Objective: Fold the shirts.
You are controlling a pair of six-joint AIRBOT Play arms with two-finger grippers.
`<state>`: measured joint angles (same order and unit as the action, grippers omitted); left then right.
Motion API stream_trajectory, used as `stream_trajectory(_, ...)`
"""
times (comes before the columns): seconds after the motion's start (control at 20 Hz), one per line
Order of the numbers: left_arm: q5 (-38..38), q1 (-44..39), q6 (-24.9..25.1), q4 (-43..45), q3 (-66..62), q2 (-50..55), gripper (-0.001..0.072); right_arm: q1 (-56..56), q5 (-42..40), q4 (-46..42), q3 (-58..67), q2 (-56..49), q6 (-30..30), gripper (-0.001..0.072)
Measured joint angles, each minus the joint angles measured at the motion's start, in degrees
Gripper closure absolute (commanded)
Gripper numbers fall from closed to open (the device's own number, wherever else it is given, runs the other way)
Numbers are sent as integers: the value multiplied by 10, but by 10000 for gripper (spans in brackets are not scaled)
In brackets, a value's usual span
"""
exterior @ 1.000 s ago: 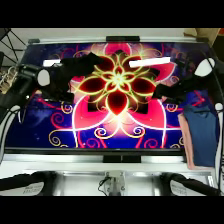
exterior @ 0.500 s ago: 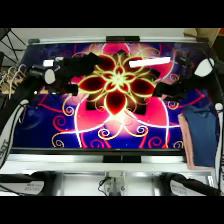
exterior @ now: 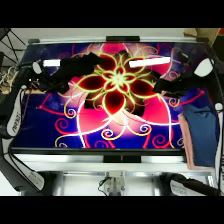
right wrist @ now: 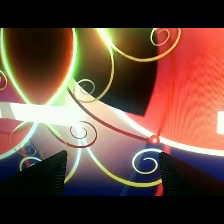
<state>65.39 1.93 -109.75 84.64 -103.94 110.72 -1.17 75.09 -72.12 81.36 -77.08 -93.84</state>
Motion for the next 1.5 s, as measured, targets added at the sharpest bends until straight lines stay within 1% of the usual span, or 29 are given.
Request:
stream_trajectory(0.2,-53,14,-14,-50,-10,38,48,0,-12,0,0,0,0,36)
stream_trajectory(0.3,-79,16,-17,-76,-12,49,179,0,-11,0,0,0,0,36)
stream_trajectory(0.4,-104,18,-18,-99,-13,58,251,0,-11,0,0,0,0,36)
stream_trajectory(0.5,-128,19,-20,-121,-14,62,564,0,-11,0,0,0,0,36)
stream_trajectory(0.6,-143,19,-20,-138,-14,64,676,0,-11,0,0,0,0,38)
stream_trajectory(0.7,-150,19,-11,-158,-14,57,673,0,-6,-3,0,0,4,38)
stream_trajectory(0.75,-154,20,7,-171,-14,46,673,0,-5,-7,0,0,11,38)
stream_trajectory(0.85,-158,14,59,-191,-14,3,673,0,0,-16,1,0,30,38)
stream_trajectory(0.95,-154,-1,121,-203,-14,-64,673,0,16,-23,12,3,49,38)
stream_trajectory(1.05,-146,-31,172,-209,-14,-153,673,0,36,-46,38,19,69,38)
stream_trajectory(1.15,-144,-78,207,-210,-15,-246,673,0,50,-84,81,48,78,38)
stream_trajectory(1.2,-143,-105,217,-205,-14,-285,673,0,55,-102,106,67,81,38)
stream_trajectory(1.3,-142,-172,221,-200,-5,-352,673,0,61,-124,154,111,82,38)
stream_trajectory(1.4,-133,-250,203,-195,15,-391,673,0,65,-137,192,160,80,38)
stream_trajectory(1.5,-137,-333,182,-190,49,-404,673,0,67,-157,214,205,66,38)
